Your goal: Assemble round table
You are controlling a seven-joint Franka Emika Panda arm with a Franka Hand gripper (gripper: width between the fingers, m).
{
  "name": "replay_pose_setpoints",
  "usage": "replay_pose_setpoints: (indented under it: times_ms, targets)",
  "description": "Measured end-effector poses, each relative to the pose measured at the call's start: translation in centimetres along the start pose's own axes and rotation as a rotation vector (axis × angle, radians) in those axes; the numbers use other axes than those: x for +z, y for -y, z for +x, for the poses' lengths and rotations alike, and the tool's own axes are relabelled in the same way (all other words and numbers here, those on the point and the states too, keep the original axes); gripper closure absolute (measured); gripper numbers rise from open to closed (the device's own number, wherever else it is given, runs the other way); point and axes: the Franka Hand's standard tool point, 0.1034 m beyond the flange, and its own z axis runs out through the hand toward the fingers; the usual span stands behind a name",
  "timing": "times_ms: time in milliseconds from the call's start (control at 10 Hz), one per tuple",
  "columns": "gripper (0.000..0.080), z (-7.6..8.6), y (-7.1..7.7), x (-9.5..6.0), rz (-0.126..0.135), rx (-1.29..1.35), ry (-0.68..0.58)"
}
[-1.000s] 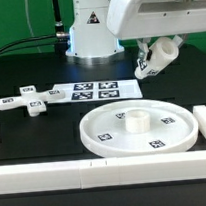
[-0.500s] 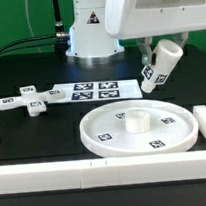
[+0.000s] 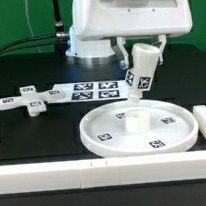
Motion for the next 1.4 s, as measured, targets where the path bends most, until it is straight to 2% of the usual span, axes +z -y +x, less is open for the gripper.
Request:
replay_pose_setpoints:
  times_ms: [100,300,400,500,900,1000,1100,1300,1400]
  targets:
    - [0.0390,-0.5,-0.1,0.2,0.001,0.010,-0.003]
    - [0.0390,-0.3,0.1,0.2,0.003,0.007,-0.002]
    - [0.0390,-0.8,0.5,0.4,0.018,0.076,0.034]
    - [0.0390,-1.1,1.2,0.5,0.049,0.141,0.100]
    - [0.0390,-1.0,0.9,0.5,0.040,0.139,0.085]
    - [0.0390,-1.5,0.1,0.2,0.022,0.217,0.073]
    - [0.0390,-1.8,0.4,0.2,0.019,0.263,0.070]
    - [0.0390,-1.7,1.4,0.6,0.032,0.278,0.074]
    - [0.0390,-1.8,1.2,0.6,0.030,0.279,0.075]
